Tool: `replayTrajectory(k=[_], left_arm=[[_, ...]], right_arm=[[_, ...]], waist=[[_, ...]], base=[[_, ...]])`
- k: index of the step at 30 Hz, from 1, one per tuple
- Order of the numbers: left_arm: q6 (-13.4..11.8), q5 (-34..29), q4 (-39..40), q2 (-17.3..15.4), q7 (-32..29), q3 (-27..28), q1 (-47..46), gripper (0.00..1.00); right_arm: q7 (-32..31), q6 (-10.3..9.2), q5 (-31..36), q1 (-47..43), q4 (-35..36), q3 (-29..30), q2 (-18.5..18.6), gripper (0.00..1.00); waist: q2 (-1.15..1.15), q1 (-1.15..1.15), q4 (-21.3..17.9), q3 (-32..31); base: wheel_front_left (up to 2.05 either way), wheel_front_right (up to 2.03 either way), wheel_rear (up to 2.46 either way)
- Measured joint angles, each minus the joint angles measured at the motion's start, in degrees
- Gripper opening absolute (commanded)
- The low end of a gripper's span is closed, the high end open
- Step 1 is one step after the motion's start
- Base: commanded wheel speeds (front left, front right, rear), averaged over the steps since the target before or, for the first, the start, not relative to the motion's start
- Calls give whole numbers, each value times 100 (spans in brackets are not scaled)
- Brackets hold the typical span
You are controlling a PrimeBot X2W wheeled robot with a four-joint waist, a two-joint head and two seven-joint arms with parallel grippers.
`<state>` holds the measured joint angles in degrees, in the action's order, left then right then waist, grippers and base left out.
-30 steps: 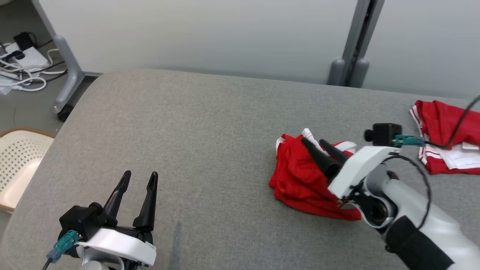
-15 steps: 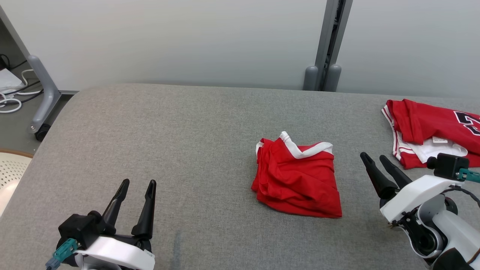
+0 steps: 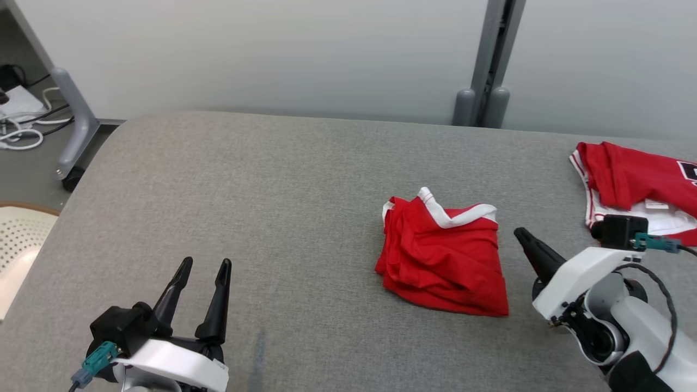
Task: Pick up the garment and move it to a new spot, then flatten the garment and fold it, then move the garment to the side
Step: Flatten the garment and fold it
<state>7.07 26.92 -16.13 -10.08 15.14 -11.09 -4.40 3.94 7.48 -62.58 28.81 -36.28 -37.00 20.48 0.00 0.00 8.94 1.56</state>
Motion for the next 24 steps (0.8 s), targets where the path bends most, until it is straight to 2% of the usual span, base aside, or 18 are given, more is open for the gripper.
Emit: replayTrajectory(k=[10, 16, 21, 24], left_arm=[[19, 43, -120, 41, 0, -65, -135, 100], [20, 44, -154, 32, 0, -23, -155, 100], [29, 44, -200, 49, 0, -26, -154, 100], [34, 43, -196, 52, 0, -24, -154, 100]], right_arm=[[-506, -1, 242, 255, -847, -104, -544, 0], [-702, 0, 153, 140, -509, -436, -781, 0], [-954, 0, 114, 30, -203, -861, -957, 0], [-935, 0, 96, 12, -41, -925, -924, 0]], waist=[[0, 0, 445, 124], [0, 0, 681, 179], [0, 0, 715, 159], [0, 0, 695, 140]], base=[[0, 0, 0], [0, 0, 0], [0, 0, 0], [0, 0, 0]])
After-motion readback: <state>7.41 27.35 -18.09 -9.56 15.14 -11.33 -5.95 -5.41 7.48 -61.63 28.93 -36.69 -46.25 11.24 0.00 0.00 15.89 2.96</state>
